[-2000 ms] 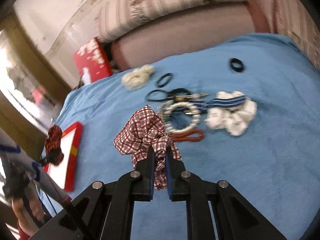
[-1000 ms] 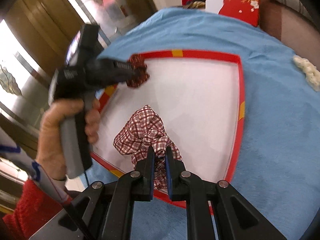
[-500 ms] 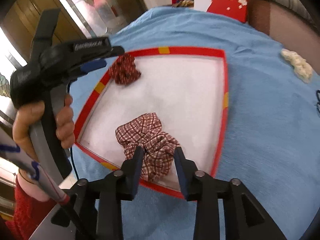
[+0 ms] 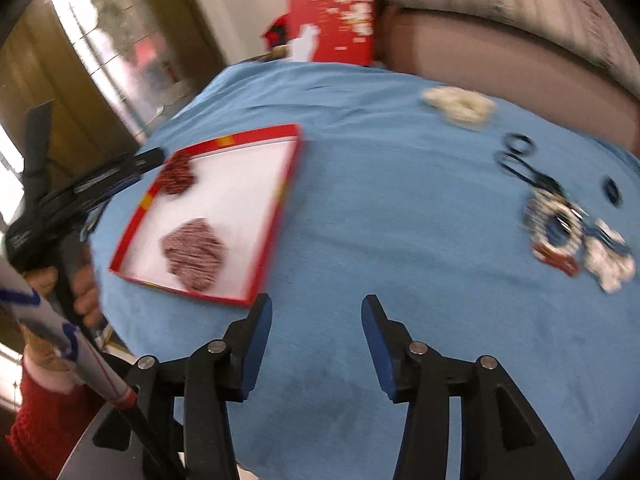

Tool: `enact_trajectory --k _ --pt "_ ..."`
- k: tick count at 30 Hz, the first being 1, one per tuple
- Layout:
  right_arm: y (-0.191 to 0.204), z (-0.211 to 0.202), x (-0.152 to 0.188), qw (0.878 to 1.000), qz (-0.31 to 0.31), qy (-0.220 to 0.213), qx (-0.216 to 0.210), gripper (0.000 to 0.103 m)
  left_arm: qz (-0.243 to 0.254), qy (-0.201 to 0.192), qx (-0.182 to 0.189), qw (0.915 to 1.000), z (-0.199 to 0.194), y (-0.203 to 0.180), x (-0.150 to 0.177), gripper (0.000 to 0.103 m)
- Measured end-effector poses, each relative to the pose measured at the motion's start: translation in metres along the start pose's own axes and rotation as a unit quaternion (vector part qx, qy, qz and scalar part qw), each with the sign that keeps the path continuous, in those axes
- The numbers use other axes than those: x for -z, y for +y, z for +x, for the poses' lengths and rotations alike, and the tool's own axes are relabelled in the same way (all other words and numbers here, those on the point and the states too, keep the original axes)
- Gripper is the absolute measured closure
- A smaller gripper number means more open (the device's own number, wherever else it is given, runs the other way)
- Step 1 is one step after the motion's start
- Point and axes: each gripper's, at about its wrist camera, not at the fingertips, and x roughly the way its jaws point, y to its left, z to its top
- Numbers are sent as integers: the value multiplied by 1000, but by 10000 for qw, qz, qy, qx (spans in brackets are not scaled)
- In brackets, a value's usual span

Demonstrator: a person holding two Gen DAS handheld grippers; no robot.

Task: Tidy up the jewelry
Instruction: 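Move both tools back toward the remaining jewelry pile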

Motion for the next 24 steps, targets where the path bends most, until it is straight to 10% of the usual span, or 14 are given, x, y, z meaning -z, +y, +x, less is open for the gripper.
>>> enact_trajectory --k 24 --pt "-229 -47 30 9693 2190 -836 741 50 1144 912 694 9868 54 -157 56 36"
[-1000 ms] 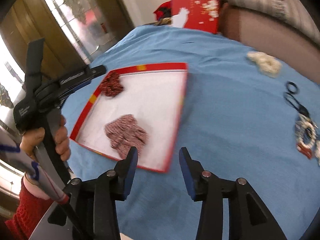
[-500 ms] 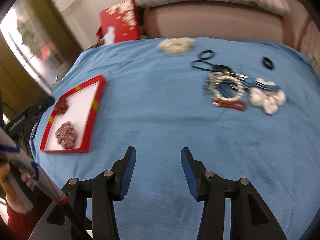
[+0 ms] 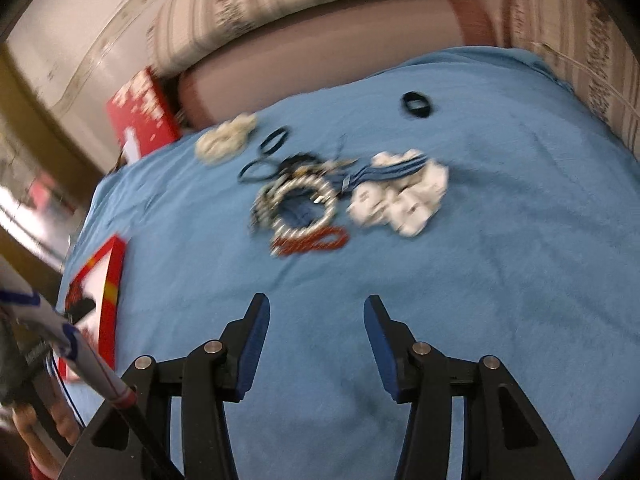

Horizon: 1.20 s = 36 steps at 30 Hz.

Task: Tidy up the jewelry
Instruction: 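Move both tools back toward the remaining jewelry pile, then grasp the white red-dotted scrunchie with the right tool and lift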

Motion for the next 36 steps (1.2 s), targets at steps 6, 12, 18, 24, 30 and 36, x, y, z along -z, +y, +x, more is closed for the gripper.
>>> enact_trajectory --k 6,12,18,24,30,36 --pt "-31 23 -22 9993 327 -108 127 50 86 231 123 9996 34 -10 6 36" --pt "-54 48 -38 9979 545 -28 343 50 366 263 299 9985 45 -24 15 36" --pt "-58 68 -52 9974 607 -61 377 50 455 300 439 9975 49 -31 19 36" --pt "-58 67 -47 9967 785 204 -32 92 436 375 510 9970 52 -34 19 36" --pt "-38 24 -21 9962 617 256 -568 95 249 509 792 9952 57 -45 -2 36" --pt "-34 8 -13 9978 330 202 -532 96 263 570 965 9934 85 -77 -39 36"
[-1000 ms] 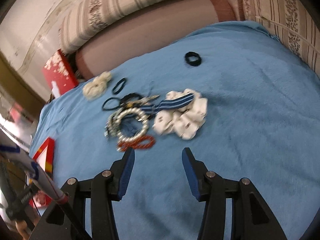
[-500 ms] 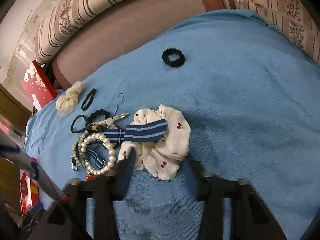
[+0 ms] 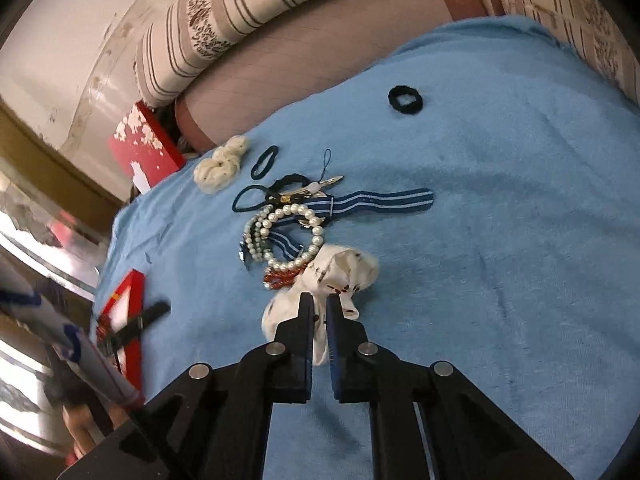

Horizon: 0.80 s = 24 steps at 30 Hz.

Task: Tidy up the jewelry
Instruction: 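Grasp the white red-dotted scrunchie with the right tool and lift, then grasp the pearl bracelet with the left tool while right tool holds scrunchie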

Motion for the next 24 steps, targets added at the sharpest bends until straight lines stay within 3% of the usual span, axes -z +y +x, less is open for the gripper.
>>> enact_trajectory --k 4,10,14,16,17,18,24 --pt "-14 10 -4 9998 101 141 77 96 -125 284 141 9994 40 -9 -29 36" --pt "-28 24 -12 9994 158 293 102 96 -288 625 859 9939 82 -26 -40 36" --pt "-28 29 -15 9993 146 322 115 96 120 640 652 9957 95 -46 -39 37" --pt "-28 31 -15 9992 132 351 149 96 218 594 406 9972 94 -48 -40 61" --pt "-28 32 -15 9991 129 368 175 96 186 608 419 9971 91 -44 -40 80" --pt "-28 33 -14 9990 127 382 190 96 95 646 472 9967 87 -38 -40 92" --pt "-22 32 -9 9990 80 415 171 96 -173 577 425 9973 38 10 -18 93"
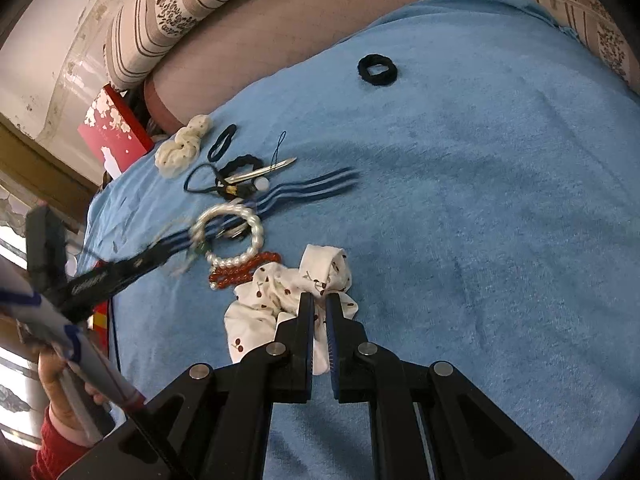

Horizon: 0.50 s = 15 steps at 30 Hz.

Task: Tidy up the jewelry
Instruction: 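Grasp the pearl bracelet with the left tool while right tool holds scrunchie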

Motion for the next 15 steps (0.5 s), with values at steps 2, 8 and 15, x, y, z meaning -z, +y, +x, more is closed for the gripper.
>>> enact_trajectory --k 2,8,15 --pt "4 0 4 10000 -27 56 -63 96 -176 48 72 9998 -21 21 19 93" --pt "20 -1 20 9996 -142 205 -116 96 -491 -112 -403 9979 -65 72 66 92" --pt "22 3 24 9991 -238 191 298 96 -1019 -758 -583 9902 -98 110 74 92"
